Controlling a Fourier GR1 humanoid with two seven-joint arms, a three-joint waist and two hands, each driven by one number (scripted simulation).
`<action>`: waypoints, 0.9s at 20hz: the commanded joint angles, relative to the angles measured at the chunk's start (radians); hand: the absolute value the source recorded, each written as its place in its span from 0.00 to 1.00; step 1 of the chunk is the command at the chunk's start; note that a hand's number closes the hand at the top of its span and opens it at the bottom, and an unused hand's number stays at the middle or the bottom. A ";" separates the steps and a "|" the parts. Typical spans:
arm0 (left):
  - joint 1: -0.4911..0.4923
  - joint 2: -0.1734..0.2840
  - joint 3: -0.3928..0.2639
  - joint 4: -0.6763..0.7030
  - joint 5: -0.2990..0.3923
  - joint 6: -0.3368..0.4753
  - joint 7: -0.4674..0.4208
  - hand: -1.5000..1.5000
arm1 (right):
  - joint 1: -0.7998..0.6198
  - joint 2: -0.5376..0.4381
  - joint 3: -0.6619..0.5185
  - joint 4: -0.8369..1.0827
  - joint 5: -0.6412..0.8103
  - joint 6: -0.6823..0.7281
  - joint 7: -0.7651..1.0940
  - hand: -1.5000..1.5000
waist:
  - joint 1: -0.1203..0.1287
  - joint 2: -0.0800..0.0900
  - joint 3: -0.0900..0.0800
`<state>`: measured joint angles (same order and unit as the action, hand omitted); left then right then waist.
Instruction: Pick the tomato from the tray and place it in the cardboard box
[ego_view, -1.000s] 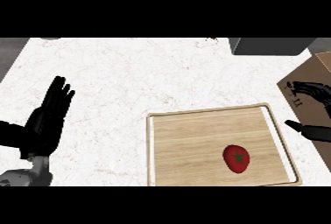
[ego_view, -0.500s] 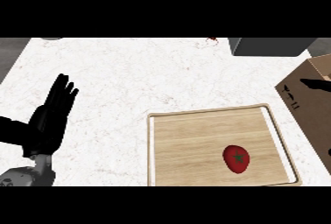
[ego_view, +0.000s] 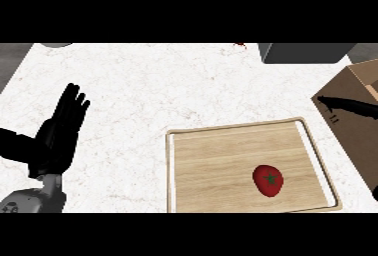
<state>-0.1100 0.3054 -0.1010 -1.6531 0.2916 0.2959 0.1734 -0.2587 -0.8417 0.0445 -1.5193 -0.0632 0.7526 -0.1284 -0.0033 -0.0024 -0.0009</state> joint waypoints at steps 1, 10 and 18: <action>-0.003 -0.039 -0.003 0.013 -0.036 -0.006 -0.016 0.50 | 0.031 0.035 -0.028 -0.104 -0.049 0.064 0.115 0.00 | 0.000 0.001 0.000; -0.065 -0.046 0.039 0.004 -0.049 -0.032 0.084 0.50 | 0.028 0.181 -0.028 -0.209 -0.014 0.019 0.360 0.00 | 0.002 0.002 0.001; 0.011 -0.076 0.055 -0.107 -0.086 -0.031 0.112 0.50 | 0.117 0.290 0.002 -0.280 0.108 0.045 0.364 0.00 | 0.004 0.001 0.001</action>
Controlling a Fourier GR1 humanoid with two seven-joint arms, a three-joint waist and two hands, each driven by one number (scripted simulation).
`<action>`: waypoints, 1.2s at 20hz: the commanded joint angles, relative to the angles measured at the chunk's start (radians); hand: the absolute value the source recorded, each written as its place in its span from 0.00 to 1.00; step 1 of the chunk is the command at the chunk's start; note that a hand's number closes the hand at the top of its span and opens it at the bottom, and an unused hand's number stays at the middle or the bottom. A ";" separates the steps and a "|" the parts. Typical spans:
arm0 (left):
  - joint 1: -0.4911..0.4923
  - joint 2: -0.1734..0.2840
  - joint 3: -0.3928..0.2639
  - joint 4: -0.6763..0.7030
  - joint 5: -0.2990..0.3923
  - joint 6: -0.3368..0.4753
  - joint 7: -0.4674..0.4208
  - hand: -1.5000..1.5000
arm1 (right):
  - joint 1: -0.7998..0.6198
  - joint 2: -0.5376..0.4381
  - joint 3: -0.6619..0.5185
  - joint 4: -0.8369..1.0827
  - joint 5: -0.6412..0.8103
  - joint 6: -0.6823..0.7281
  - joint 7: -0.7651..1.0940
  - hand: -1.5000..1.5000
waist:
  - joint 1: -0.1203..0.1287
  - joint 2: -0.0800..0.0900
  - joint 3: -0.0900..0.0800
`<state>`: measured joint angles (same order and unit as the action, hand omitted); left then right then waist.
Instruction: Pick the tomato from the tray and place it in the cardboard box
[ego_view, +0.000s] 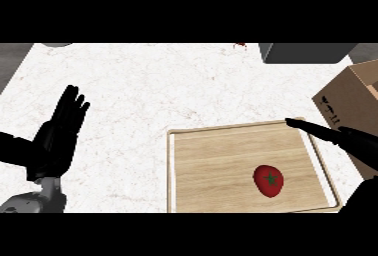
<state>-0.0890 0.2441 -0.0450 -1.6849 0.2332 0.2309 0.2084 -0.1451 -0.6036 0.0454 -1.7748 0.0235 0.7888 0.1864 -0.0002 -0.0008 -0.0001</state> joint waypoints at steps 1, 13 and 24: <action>-0.009 -0.032 0.006 0.076 -0.024 -0.028 -0.072 0.50 | -0.014 0.110 0.067 0.036 0.126 -0.056 0.012 0.00 | 0.002 0.002 0.000; -0.033 -0.063 0.052 -0.032 -0.059 -0.035 0.053 0.50 | -0.063 0.196 -0.009 0.047 0.170 0.050 0.059 0.00 | 0.001 0.000 0.000; -0.008 -0.097 0.085 0.070 -0.099 -0.097 -0.056 0.50 | -0.021 0.239 0.002 0.087 0.375 0.008 -0.072 0.00 | 0.000 0.001 0.000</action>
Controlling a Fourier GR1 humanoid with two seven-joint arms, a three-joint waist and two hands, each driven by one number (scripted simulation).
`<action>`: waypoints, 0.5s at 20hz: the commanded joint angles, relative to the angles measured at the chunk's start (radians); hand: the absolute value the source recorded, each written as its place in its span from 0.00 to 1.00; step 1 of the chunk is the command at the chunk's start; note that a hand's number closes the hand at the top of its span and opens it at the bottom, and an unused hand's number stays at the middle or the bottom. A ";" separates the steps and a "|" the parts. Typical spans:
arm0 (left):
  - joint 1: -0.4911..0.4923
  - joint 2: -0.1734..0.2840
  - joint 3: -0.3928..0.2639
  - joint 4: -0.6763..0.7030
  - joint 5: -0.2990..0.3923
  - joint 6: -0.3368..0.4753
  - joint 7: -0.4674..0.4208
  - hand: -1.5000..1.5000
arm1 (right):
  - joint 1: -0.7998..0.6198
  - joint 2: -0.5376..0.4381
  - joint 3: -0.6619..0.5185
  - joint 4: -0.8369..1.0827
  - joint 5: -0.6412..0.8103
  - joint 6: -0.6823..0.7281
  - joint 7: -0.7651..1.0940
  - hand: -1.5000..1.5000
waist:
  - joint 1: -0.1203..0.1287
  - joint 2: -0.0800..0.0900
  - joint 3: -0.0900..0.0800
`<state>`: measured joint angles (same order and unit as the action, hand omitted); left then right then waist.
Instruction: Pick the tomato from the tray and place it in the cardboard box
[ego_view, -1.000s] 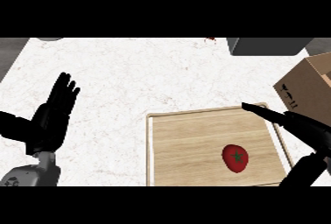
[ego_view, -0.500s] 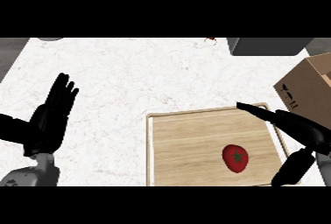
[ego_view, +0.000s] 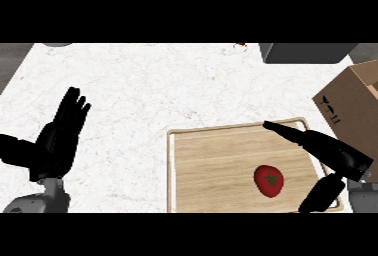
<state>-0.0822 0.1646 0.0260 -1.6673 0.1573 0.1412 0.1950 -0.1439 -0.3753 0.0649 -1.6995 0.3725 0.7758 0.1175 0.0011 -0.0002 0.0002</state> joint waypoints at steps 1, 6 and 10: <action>-0.045 -0.007 0.023 -0.015 0.006 0.000 0.059 0.50 | -0.014 0.012 -0.006 0.054 0.060 0.000 -0.051 0.00 | 0.000 0.000 0.000; -0.016 -0.018 0.039 -0.004 -0.004 -0.029 0.027 0.50 | 0.029 0.044 0.007 0.028 0.107 0.000 -0.080 0.00 | -0.001 0.000 0.000; -0.037 -0.005 0.057 -0.020 -0.002 -0.037 0.052 0.50 | 0.053 0.049 0.027 0.045 0.142 -0.001 -0.122 0.00 | -0.001 0.000 0.000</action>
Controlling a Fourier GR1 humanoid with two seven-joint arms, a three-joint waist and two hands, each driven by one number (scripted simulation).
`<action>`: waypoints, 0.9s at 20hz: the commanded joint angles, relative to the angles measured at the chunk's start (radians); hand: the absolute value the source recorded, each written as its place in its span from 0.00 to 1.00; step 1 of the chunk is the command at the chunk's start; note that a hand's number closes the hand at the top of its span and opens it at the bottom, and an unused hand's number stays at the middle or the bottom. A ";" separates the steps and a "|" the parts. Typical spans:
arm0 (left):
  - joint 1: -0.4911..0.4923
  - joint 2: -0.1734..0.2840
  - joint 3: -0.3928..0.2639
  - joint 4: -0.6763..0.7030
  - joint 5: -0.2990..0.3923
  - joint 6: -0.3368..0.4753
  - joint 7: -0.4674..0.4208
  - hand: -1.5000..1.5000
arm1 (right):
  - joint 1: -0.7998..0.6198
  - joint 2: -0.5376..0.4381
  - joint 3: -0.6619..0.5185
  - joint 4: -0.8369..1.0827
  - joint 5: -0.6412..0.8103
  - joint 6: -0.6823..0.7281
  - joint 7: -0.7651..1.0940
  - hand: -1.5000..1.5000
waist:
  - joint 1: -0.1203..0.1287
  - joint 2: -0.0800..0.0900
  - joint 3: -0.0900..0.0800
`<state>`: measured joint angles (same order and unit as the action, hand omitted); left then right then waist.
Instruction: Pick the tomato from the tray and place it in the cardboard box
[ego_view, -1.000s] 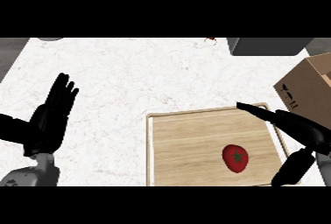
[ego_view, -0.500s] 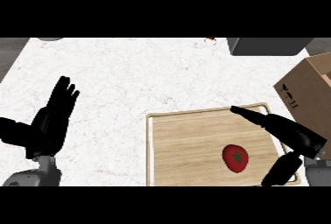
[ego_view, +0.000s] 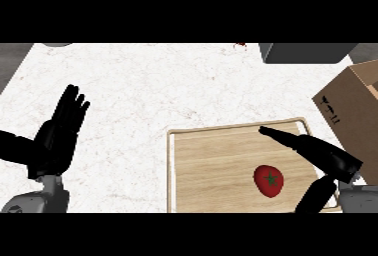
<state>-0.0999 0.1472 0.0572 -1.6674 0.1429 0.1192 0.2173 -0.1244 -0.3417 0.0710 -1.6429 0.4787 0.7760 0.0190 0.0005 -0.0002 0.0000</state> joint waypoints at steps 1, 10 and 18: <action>-0.074 -0.003 0.016 0.053 -0.002 -0.004 0.015 0.50 | 0.024 0.047 0.053 0.018 0.073 -0.050 -0.037 0.00 | -0.002 0.000 0.000; 0.023 -0.038 -0.002 0.020 -0.031 -0.024 -0.053 0.50 | 0.038 -0.015 0.004 0.103 0.118 -0.046 -0.158 0.00 | 0.000 0.000 0.000; 0.048 -0.069 -0.023 -0.006 -0.053 -0.020 -0.034 0.50 | 0.056 0.075 0.036 -0.006 0.148 -0.027 -0.057 0.00 | -0.001 -0.001 0.000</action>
<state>-0.0984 0.1096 0.0632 -1.6691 0.1124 0.1000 0.2213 -0.0995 -0.2696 0.1103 -1.5981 0.6206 0.7416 -0.0359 0.0005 -0.0004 0.0001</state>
